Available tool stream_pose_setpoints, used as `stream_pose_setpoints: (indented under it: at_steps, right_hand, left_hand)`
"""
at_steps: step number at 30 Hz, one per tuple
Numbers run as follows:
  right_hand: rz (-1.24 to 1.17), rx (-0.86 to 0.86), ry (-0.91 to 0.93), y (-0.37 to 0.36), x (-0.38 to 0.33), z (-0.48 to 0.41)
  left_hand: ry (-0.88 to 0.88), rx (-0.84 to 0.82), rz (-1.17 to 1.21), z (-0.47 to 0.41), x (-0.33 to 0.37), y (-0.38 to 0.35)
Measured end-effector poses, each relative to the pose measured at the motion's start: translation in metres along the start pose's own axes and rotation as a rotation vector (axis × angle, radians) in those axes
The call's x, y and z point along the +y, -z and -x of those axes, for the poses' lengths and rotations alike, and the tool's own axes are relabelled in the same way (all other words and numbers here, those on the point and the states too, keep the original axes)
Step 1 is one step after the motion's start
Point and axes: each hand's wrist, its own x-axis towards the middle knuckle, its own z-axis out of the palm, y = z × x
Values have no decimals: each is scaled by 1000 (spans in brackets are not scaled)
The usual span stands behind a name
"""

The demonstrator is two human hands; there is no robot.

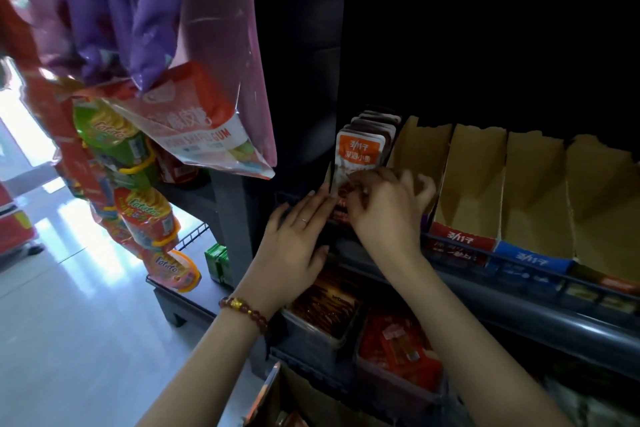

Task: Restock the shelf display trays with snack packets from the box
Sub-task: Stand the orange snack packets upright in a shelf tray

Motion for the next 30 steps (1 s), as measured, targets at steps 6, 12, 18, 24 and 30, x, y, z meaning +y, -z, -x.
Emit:
stream_pose_setpoints:
  at_steps: [6, 12, 18, 24, 30]
  right_hand:
    - [-312, 58, 152, 27, -14, 28]
    - [-345, -205, 356, 39, -20, 116]
    - [-397, -543, 572, 23, -7, 222]
    - [-261, -1180, 316, -41, 48, 343]
    - [-191, -1388, 71, -110, 31, 410]
  left_hand:
    - [-135, -39, 0, 25, 7, 35]
    - [-210, -268, 107, 106, 18, 48]
    - [-302, -646, 91, 216, 26, 7]
    - [-232, -811, 135, 290, 8, -11]
    - [-24, -829, 155, 305, -24, -17]
